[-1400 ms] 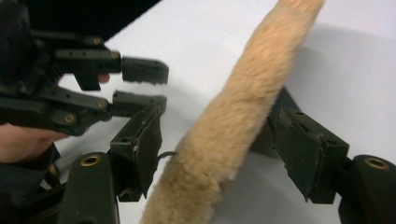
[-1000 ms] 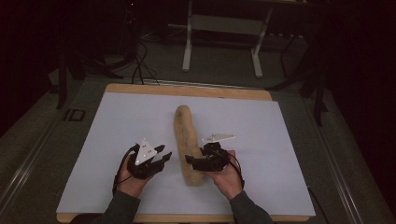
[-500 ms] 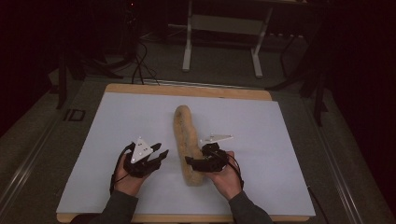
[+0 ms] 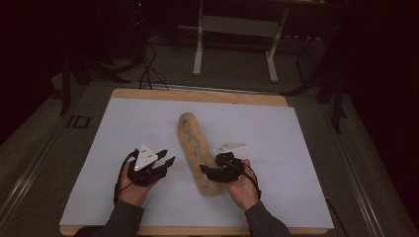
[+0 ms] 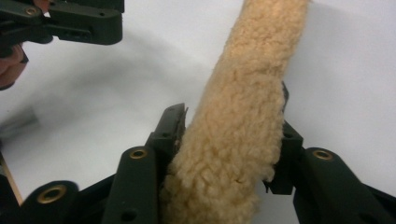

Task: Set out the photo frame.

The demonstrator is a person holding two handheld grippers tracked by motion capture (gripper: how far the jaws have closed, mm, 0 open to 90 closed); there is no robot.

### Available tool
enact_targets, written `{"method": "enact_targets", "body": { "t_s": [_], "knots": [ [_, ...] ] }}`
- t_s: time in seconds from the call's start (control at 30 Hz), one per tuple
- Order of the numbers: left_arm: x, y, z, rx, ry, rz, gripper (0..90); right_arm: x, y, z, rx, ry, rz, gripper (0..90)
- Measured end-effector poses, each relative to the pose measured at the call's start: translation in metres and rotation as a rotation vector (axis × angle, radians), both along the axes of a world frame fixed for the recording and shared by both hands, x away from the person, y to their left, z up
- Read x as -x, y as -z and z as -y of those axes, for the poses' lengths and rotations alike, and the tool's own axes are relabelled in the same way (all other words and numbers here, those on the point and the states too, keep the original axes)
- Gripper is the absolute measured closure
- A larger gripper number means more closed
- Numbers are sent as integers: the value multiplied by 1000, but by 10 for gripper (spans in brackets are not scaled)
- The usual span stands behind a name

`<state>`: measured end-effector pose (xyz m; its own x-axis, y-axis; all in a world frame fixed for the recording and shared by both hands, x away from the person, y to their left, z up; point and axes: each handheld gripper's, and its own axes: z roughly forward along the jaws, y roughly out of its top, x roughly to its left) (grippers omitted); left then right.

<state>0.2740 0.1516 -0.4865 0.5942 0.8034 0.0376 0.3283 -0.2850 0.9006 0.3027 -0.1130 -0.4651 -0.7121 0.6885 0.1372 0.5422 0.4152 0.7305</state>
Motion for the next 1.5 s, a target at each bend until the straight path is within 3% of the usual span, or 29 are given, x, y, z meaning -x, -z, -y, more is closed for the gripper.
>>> {"method": "enact_targets", "body": {
  "t_s": [0.83,1.27,1.5],
  "knots": [
    [-1,0,-5,10,-15,-7,616,-2,1,8,-3,-2,15,630],
    [-4,0,-10,22,-33,-14,615,-4,2,12,-14,-51,25,646],
    [-6,0,-20,32,-70,-15,609,2,1,6,6,-106,72,659]
  ]
}}
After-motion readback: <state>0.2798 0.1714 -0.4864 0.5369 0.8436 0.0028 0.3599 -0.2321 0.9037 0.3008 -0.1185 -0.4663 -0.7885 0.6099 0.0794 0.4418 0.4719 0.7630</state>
